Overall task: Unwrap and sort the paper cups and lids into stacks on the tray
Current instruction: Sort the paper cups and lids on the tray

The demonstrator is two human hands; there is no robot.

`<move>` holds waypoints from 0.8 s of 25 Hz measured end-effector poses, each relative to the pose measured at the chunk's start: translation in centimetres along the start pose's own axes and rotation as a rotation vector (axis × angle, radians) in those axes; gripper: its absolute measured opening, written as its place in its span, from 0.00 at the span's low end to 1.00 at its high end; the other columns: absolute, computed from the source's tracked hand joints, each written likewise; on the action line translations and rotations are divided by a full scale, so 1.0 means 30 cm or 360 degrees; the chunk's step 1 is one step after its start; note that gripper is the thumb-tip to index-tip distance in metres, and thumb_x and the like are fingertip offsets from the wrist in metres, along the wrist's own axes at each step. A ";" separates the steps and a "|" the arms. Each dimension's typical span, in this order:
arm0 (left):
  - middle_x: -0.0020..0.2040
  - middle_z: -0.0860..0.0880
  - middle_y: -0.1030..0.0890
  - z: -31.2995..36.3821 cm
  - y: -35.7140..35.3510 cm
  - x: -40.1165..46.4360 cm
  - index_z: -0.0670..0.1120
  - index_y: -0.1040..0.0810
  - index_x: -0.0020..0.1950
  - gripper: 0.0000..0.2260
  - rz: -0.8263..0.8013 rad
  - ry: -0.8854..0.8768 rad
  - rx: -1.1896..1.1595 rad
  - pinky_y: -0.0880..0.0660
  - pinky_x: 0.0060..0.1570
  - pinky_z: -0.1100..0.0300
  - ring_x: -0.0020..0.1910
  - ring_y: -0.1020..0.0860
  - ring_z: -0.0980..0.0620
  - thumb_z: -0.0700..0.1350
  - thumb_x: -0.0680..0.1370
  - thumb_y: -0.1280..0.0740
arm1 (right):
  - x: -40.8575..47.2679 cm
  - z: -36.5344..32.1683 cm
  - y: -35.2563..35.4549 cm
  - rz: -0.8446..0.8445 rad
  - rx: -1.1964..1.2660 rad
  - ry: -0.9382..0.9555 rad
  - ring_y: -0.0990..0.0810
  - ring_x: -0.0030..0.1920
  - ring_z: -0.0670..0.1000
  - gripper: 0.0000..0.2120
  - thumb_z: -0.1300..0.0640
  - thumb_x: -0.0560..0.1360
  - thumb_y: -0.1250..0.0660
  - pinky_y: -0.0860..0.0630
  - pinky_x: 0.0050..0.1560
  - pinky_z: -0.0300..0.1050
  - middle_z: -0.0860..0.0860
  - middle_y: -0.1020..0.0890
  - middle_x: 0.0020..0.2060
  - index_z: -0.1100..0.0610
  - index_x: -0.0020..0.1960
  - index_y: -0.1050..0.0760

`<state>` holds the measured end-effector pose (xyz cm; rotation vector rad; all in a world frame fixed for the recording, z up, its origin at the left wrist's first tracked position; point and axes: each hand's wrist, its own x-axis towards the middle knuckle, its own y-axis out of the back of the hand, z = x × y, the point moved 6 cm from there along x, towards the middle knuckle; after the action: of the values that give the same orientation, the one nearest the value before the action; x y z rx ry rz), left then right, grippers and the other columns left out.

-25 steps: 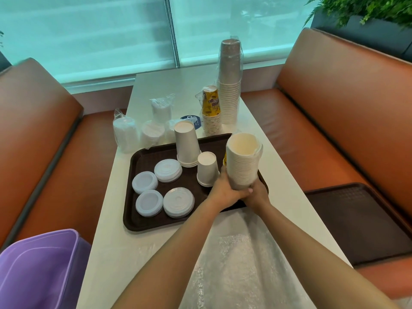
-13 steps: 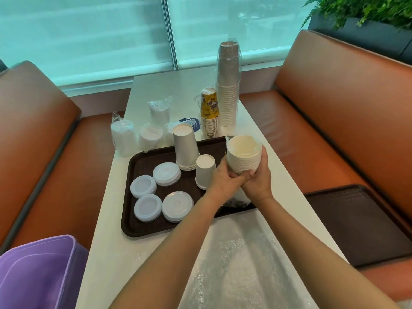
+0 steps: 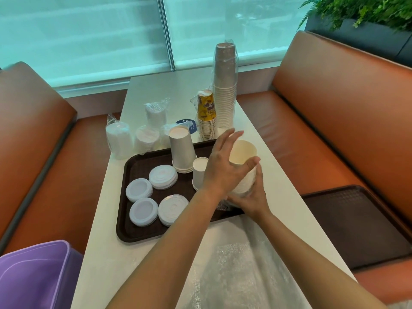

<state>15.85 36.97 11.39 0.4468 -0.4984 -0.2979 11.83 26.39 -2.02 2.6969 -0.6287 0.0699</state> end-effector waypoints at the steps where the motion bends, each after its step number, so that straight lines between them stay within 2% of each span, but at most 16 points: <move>1: 0.69 0.51 0.30 0.017 0.004 0.009 0.50 0.26 0.66 0.27 -0.0072 -0.0053 0.0096 0.35 0.64 0.65 0.68 0.33 0.56 0.53 0.69 0.26 | 0.001 -0.026 0.015 0.0067 -0.0085 0.0095 0.35 0.69 0.41 0.56 0.45 0.54 0.19 0.35 0.65 0.34 0.43 0.37 0.70 0.42 0.72 0.50; 2: 0.67 0.52 0.28 0.033 0.000 0.013 0.49 0.24 0.64 0.23 -0.0172 -0.0111 0.0218 0.34 0.66 0.61 0.68 0.33 0.55 0.51 0.71 0.26 | 0.004 -0.053 0.027 0.0123 -0.0143 0.0178 0.35 0.69 0.40 0.55 0.45 0.56 0.20 0.35 0.66 0.33 0.45 0.36 0.70 0.42 0.72 0.51; 3: 0.66 0.52 0.27 0.044 -0.010 0.011 0.49 0.23 0.63 0.20 -0.0296 -0.0161 0.0373 0.36 0.68 0.58 0.70 0.35 0.53 0.50 0.72 0.27 | 0.007 -0.091 0.039 0.0163 -0.0231 0.0306 0.31 0.66 0.39 0.49 0.48 0.60 0.22 0.34 0.63 0.31 0.46 0.33 0.67 0.43 0.72 0.49; 5: 0.68 0.53 0.27 0.054 -0.025 0.004 0.51 0.25 0.65 0.18 -0.0502 -0.0162 0.0671 0.41 0.70 0.54 0.74 0.43 0.50 0.50 0.75 0.31 | 0.018 -0.206 0.046 0.0155 -0.0003 0.0338 0.21 0.56 0.41 0.26 0.53 0.73 0.29 0.25 0.54 0.35 0.48 0.21 0.55 0.49 0.67 0.36; 7: 0.67 0.50 0.26 0.061 -0.025 0.003 0.52 0.25 0.65 0.16 -0.0560 -0.0188 0.0861 0.47 0.72 0.54 0.75 0.45 0.49 0.50 0.77 0.35 | 0.032 -0.275 0.069 0.0142 0.0451 0.0161 0.17 0.45 0.45 0.09 0.53 0.79 0.39 0.20 0.43 0.39 0.49 0.16 0.43 0.51 0.58 0.26; 9: 0.63 0.48 0.22 0.079 -0.019 0.002 0.50 0.22 0.62 0.14 -0.0511 -0.0341 0.0966 0.58 0.73 0.55 0.74 0.40 0.49 0.50 0.79 0.37 | 0.038 -0.273 0.057 0.0216 0.0354 -0.0001 0.17 0.38 0.46 0.16 0.53 0.82 0.45 0.21 0.37 0.35 0.48 0.16 0.37 0.53 0.50 0.18; 10: 0.61 0.48 0.21 0.088 -0.013 0.001 0.49 0.21 0.61 0.13 -0.0482 -0.0374 0.0967 0.59 0.73 0.56 0.71 0.36 0.49 0.50 0.79 0.38 | 0.036 -0.270 0.062 0.0256 0.0192 0.0013 0.18 0.39 0.47 0.14 0.55 0.82 0.44 0.23 0.37 0.30 0.46 0.18 0.38 0.54 0.53 0.19; 11: 0.61 0.48 0.21 0.094 -0.008 0.000 0.49 0.21 0.61 0.14 -0.0483 -0.0359 0.0969 0.58 0.73 0.56 0.69 0.33 0.50 0.50 0.80 0.39 | 0.030 -0.274 0.060 0.0272 0.0031 0.0068 0.20 0.41 0.48 0.12 0.59 0.81 0.41 0.25 0.38 0.26 0.42 0.22 0.41 0.54 0.61 0.24; 13: 0.63 0.49 0.22 0.091 -0.009 -0.001 0.49 0.25 0.65 0.15 -0.0559 -0.0258 0.1047 0.51 0.72 0.58 0.68 0.32 0.48 0.50 0.81 0.43 | 0.040 -0.199 0.032 0.0309 -0.0041 0.0001 0.25 0.46 0.48 0.21 0.62 0.78 0.38 0.25 0.44 0.34 0.42 0.25 0.45 0.52 0.69 0.35; 15: 0.64 0.49 0.24 0.101 -0.014 0.000 0.48 0.27 0.67 0.16 -0.0596 -0.0266 0.1114 0.47 0.71 0.59 0.67 0.31 0.47 0.49 0.82 0.45 | 0.036 -0.216 0.032 0.0361 0.0093 -0.0050 0.26 0.49 0.49 0.23 0.62 0.77 0.38 0.25 0.49 0.45 0.48 0.24 0.50 0.52 0.70 0.36; 17: 0.64 0.49 0.23 0.112 -0.008 0.000 0.47 0.27 0.66 0.15 -0.0602 -0.0315 0.1117 0.47 0.70 0.59 0.65 0.30 0.46 0.48 0.82 0.45 | 0.034 -0.214 0.032 0.0385 0.0166 -0.0093 0.25 0.50 0.49 0.24 0.60 0.76 0.36 0.25 0.52 0.54 0.49 0.24 0.52 0.50 0.70 0.36; 20: 0.61 0.47 0.22 0.110 -0.004 0.008 0.45 0.26 0.65 0.15 -0.0572 -0.0374 0.1069 0.44 0.70 0.56 0.61 0.27 0.45 0.46 0.81 0.43 | 0.033 -0.206 0.022 0.0247 0.0205 -0.0053 0.23 0.56 0.50 0.37 0.45 0.64 0.27 0.24 0.59 0.53 0.48 0.24 0.58 0.38 0.68 0.41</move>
<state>14.33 35.68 14.01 1.1702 -0.7485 -0.5338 12.65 27.67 4.08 2.7723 -0.8712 0.1100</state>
